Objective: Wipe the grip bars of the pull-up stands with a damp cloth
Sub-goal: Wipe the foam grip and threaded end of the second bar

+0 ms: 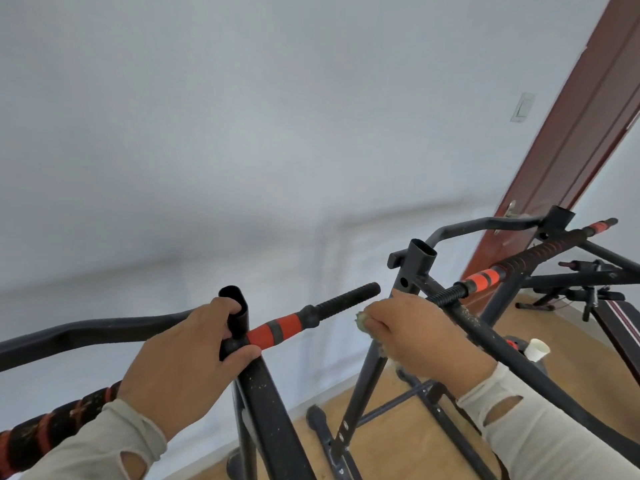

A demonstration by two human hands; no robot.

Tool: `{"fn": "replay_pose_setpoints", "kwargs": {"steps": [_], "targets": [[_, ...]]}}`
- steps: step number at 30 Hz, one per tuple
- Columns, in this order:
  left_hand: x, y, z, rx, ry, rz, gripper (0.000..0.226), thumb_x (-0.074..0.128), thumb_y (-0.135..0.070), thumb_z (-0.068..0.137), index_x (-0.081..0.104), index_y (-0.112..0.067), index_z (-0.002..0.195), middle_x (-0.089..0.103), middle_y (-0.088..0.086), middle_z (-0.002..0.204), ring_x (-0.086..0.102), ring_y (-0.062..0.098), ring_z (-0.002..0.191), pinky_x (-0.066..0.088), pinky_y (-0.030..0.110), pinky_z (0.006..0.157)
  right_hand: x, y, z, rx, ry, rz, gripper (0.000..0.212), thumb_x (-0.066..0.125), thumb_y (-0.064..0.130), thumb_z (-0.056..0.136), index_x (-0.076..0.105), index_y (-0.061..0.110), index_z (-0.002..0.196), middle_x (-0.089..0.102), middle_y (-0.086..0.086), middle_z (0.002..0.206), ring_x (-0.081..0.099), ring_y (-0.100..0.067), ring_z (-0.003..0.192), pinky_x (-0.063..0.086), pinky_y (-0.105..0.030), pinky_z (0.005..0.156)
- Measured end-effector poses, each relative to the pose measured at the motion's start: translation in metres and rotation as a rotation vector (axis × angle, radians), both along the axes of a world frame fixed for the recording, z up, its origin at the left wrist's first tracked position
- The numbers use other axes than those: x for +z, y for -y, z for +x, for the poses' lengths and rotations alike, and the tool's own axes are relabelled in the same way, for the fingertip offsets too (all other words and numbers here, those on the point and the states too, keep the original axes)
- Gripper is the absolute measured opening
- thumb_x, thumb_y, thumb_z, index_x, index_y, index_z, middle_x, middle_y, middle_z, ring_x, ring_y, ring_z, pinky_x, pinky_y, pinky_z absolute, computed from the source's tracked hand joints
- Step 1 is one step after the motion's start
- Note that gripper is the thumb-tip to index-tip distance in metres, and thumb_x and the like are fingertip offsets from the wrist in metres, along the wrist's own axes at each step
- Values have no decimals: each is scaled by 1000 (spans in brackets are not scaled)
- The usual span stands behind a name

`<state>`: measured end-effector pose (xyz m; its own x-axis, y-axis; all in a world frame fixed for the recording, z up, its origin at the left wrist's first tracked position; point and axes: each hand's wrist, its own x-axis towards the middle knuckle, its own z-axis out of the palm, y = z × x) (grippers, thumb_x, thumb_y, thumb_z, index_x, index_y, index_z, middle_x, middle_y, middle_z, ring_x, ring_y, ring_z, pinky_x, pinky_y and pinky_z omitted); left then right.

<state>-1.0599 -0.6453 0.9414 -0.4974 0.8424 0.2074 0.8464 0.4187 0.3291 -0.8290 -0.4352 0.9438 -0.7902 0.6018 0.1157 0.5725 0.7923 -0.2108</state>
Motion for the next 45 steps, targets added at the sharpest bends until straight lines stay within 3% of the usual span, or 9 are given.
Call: {"fn": "replay_pose_setpoints", "kwargs": {"steps": [4, 7, 14, 19, 25, 28, 34, 39, 45], "targets": [[-2, 0, 0, -2, -4, 13, 53, 57, -67, 84, 44, -38, 126, 55, -24, 92, 54, 5, 77, 39, 21, 61, 17, -22, 19, -334, -380, -86, 30, 42, 36, 107, 62, 33, 85, 67, 11, 70, 65, -6, 67, 48, -14, 60], [-3, 0, 1, -11, -1, 9, 53, 57, -67, 84, 43, -38, 127, 57, -23, 95, 55, 5, 79, 41, 22, 63, 26, -28, 3, -392, -533, -58, 34, 42, 42, 108, 64, 25, 88, 67, 6, 71, 66, -15, 67, 58, -40, 68], [-1, -1, 0, -9, 1, -14, 54, 54, -68, 86, 40, -39, 129, 58, -22, 97, 54, 5, 79, 39, 21, 63, -8, -12, -54, 144, -27, 99, 33, 34, 42, 108, 55, 28, 86, 58, 7, 73, 58, -17, 75, 49, -41, 99], [-1, 2, -2, -6, -15, -11, 54, 55, -66, 89, 37, -38, 130, 56, -20, 102, 55, 6, 83, 47, 22, 75, 30, -46, -33, -92, 487, 377, 19, 51, 16, 99, 56, 30, 111, 62, 8, 104, 66, -21, 95, 53, -34, 78], [14, 10, -3, -67, -23, -39, 56, 56, -69, 86, 37, -35, 126, 63, -13, 115, 65, 16, 101, 54, 36, 87, 52, 4, -60, -224, -337, -152, 31, 40, 31, 108, 64, 16, 95, 68, -1, 88, 60, -14, 79, 43, -31, 64], [35, 53, -15, -1, 20, 46, 66, 57, -73, 83, 40, -40, 137, 58, -19, 130, 59, 8, 116, 49, 34, 100, 58, 43, -75, -129, -477, -319, 35, 46, 31, 107, 71, 10, 94, 71, -11, 93, 64, -29, 89, 52, -40, 77], [32, 170, -59, 308, 76, -36, 73, 53, -78, 71, 46, -43, 135, 51, -27, 119, 53, -2, 92, 43, 23, 80, 55, 86, -91, -19, -475, -425, 35, 47, 36, 106, 73, 17, 94, 73, -4, 93, 67, -26, 90, 58, -47, 80], [5, 201, -83, 267, -90, -176, 79, 33, -93, 69, 55, -43, 127, 54, -28, 115, 50, -1, 101, 48, 27, 93, 51, 135, -121, 222, -436, -221, 32, 45, 24, 107, 73, 23, 91, 70, 15, 83, 60, 13, 86, 41, -1, 74], [-9, 203, -95, 169, -149, -118, 71, 17, -95, 71, 60, -44, 94, 50, -26, 76, 50, -3, 72, 35, 11, 63, 11, 161, -143, 279, -57, 127, 41, 29, 38, 106, 69, 36, 117, 69, 14, 97, 59, -15, 96, 46, -35, 104]]}}
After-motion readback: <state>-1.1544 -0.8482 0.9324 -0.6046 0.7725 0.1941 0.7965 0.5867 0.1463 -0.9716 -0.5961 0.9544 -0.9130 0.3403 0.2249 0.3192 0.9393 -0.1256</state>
